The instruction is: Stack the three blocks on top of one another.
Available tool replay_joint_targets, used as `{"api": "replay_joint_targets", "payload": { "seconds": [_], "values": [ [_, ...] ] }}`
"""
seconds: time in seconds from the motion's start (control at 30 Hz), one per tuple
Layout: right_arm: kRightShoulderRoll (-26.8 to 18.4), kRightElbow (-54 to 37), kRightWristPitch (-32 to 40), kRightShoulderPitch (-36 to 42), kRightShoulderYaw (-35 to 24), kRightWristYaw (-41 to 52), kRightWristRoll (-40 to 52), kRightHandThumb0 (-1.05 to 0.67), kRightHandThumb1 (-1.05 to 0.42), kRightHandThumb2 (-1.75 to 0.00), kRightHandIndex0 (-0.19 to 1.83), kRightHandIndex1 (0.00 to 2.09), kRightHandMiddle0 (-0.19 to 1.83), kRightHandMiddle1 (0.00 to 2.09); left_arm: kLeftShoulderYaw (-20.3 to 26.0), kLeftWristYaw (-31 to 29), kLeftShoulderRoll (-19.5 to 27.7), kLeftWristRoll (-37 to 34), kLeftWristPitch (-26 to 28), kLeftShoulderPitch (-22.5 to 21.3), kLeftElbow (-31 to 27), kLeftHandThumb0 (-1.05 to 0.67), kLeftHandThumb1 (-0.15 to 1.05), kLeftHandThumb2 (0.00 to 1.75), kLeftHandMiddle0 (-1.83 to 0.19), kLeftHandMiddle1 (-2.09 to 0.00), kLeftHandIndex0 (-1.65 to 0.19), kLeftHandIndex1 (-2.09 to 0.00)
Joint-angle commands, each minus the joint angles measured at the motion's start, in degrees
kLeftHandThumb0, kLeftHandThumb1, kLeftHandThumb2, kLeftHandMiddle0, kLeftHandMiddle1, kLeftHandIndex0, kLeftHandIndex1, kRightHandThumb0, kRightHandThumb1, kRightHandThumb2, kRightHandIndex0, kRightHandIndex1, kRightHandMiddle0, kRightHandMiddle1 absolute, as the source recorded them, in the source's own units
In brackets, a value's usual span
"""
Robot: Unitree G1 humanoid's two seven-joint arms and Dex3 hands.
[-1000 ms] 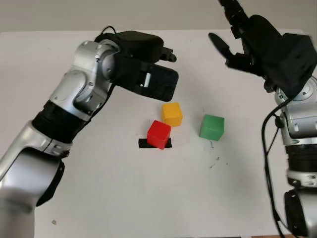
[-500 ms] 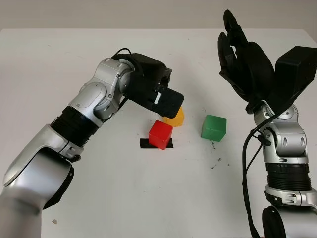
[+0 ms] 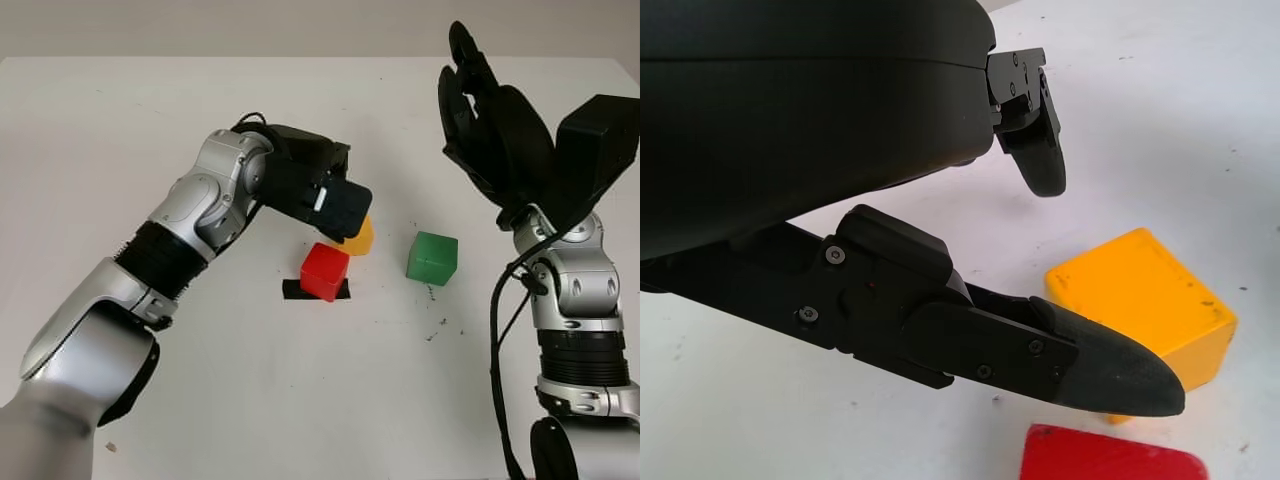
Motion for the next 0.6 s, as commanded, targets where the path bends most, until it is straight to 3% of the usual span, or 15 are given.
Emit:
{"api": "replay_joint_targets", "payload": {
  "seconds": [0.0, 0.07, 0.17, 0.23, 0.37, 0.57],
  "values": [
    [-0.8, -0.8, -0.9, 0.4, -0.3, 0.3, 0.1, -0.72, -1.05, -0.63, -0.19, 0.00, -0.19, 0.00, 0.5, 0.5, -0.3, -0.4, 0.3, 0.8, 0.3, -1.05, 1.05, 0.19, 0.10, -0.47, 0.19, -0.94],
    [-1.0, -0.8, -1.0, 0.4, -0.4, 0.5, 0.1, -0.72, -1.05, -0.63, -0.19, 0.00, -0.19, 0.00, 0.8, -0.6, -0.7, -1.0, 1.4, 0.7, 0.1, -1.05, 1.05, 0.18, 0.16, -0.69, 0.19, -0.91],
    [-1.4, -0.7, -1.6, 0.4, -0.4, 0.8, -0.1, -0.72, -1.05, -0.62, -0.19, 0.00, -0.19, 0.00, 0.6, -1.8, -0.7, -1.3, 2.5, 0.7, -0.5, -1.05, 1.05, 0.17, 0.19, -0.75, 0.19, -0.84],
    [-1.6, -0.8, -1.8, 0.4, -0.4, 0.9, -0.2, -0.71, -1.05, -0.62, -0.19, 0.00, -0.19, 0.00, 0.5, -1.3, -0.8, -1.3, 2.5, 1.0, -0.5, -1.05, 1.05, 0.17, 0.19, -0.83, 0.19, -0.92],
    [-1.6, -1.1, -1.5, 0.4, -0.5, 0.8, 0.0, -0.71, -1.05, -0.62, -0.19, 0.00, -0.19, 0.00, -0.7, -1.3, -0.7, 0.1, 2.9, 1.4, -1.4, -1.05, 1.05, 0.16, 0.18, -0.66, 0.19, -0.94],
    [-1.7, -1.0, -2.5, 0.4, -0.5, 0.8, -0.3, -0.73, -1.05, -0.63, -0.19, 0.00, -0.19, 0.00, -2.0, -1.5, -0.4, 2.4, 2.1, 2.3, -2.5, -1.05, 1.05, 0.18, 0.19, -0.83, 0.19, -1.15]
  ]
}}
